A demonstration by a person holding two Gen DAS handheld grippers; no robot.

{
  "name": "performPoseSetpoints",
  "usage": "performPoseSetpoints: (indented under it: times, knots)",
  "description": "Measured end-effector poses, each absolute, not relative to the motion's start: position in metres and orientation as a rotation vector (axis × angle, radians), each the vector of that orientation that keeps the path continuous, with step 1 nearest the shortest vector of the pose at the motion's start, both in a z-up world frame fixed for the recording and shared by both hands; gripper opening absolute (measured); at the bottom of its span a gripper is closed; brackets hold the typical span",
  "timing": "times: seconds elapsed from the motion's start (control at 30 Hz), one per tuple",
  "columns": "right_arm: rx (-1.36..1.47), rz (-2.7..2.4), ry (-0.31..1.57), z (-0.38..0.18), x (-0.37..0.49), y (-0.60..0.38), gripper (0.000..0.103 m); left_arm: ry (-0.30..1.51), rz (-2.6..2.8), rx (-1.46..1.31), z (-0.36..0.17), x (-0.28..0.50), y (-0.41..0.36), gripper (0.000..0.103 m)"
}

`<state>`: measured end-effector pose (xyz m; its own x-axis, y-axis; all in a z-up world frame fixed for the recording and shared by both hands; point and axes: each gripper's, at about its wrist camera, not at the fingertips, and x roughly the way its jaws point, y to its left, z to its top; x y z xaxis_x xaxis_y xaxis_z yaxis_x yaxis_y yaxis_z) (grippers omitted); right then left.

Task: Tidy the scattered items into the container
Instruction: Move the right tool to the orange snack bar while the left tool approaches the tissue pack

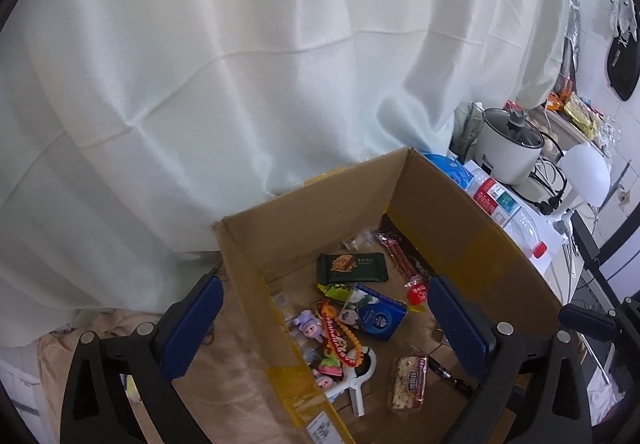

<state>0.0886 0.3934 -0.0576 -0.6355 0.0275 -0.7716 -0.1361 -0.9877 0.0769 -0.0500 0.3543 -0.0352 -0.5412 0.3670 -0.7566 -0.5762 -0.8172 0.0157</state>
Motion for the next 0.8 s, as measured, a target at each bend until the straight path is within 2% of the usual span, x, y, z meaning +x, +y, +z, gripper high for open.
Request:
performPoseSetpoints:
  times: [0.2,0.43,0.8]
  knots:
    - [-1.268,2.839,0.133,-0.039,0.076,0.359,0.081,0.276,2.414,-1.04,-0.013,-0.051,0.298,0.102]
    - [-1.247,2.973,0.127,-0.019,0.055,0.296,0.081,0.182,2.584,-1.066,0.0,-0.054,0.182,0.102]
    - [-1.376,3.084,0.095,-0.038,0.027,0.186,0.082,-0.019,2.753,-1.297,-0.047,-0.044,0.013,0.103]
